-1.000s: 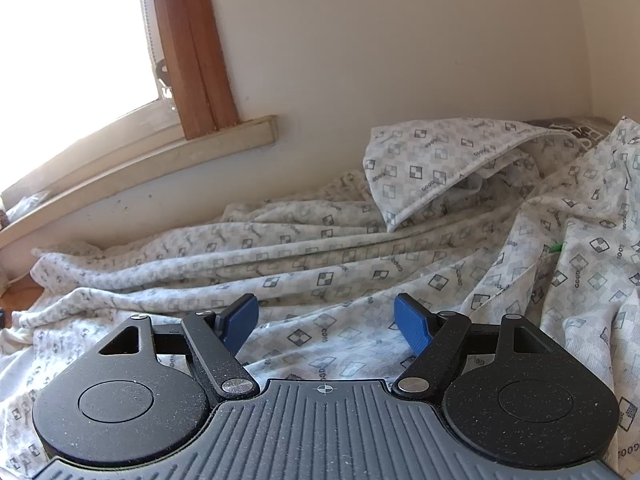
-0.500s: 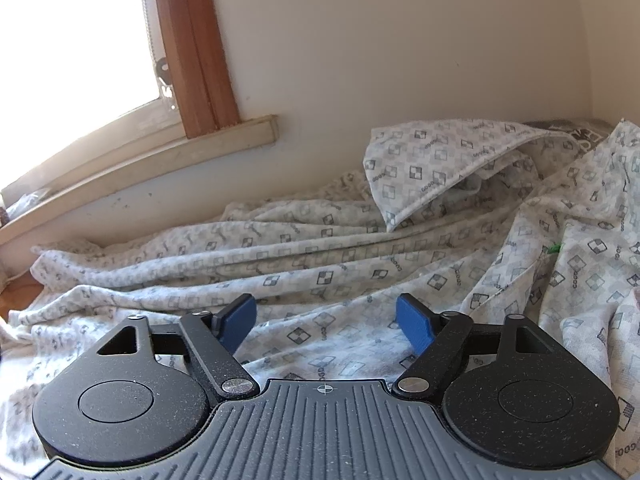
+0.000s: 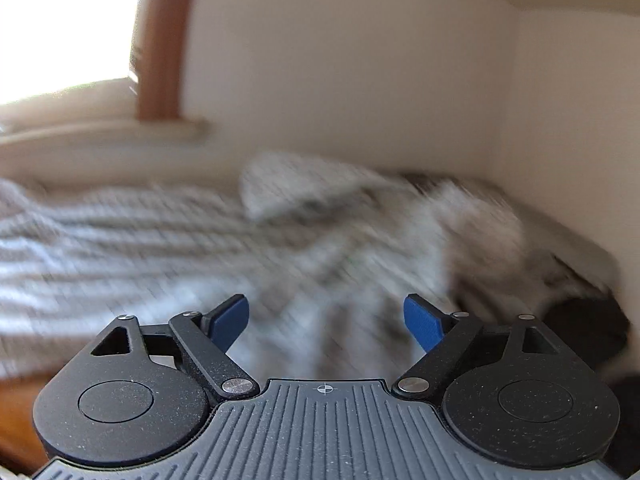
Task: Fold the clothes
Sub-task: 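Lower the open left tool onto the sheet while the right tool sweeps across it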
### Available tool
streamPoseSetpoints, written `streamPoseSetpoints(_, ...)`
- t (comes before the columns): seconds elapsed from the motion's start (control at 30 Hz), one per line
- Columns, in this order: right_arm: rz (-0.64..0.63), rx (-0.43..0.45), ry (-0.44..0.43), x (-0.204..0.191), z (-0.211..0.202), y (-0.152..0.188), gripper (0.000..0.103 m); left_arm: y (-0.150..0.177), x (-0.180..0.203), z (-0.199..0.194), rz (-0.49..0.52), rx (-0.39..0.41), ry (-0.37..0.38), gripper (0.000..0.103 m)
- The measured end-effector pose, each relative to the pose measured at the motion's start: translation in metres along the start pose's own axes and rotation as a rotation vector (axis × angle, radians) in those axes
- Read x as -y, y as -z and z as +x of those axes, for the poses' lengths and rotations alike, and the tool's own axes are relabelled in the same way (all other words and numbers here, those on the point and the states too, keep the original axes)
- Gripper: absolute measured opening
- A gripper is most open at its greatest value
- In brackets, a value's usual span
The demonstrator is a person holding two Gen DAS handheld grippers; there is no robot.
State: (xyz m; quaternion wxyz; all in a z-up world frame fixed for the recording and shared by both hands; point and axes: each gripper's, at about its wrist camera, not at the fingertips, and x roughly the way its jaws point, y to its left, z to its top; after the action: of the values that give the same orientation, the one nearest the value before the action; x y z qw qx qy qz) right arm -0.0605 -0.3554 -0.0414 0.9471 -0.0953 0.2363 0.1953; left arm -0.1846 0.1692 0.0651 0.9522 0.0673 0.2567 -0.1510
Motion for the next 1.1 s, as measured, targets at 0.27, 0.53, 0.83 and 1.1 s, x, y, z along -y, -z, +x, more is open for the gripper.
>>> streamPoseSetpoints(0.27, 0.258, -0.098, -0.149, 0.031, -0.003, 0.031, 0.087, -0.028, 0.018, 0.082, -0.031, 0.025, 0.083, 0.061)
streamPoseSetpoints(0.53, 0.125, -0.093, -0.071, 0.024, -0.040, -0.002, 0.012, -0.014, -0.003, 0.087, -0.097, 0.001, 0.151, 0.062)
streamPoseSetpoints(0.83, -0.037, 0.025, 0.176, 0.058, -0.180, -0.094, 0.010, -0.010, -0.031, 0.086, -0.172, -0.061, 0.172, 0.062)
streamPoseSetpoints(1.1, -0.003, -0.191, 0.169, 0.051, -0.110, -0.046, 0.042, -0.011, -0.031, 0.087, -0.152, -0.097, 0.122, 0.066)
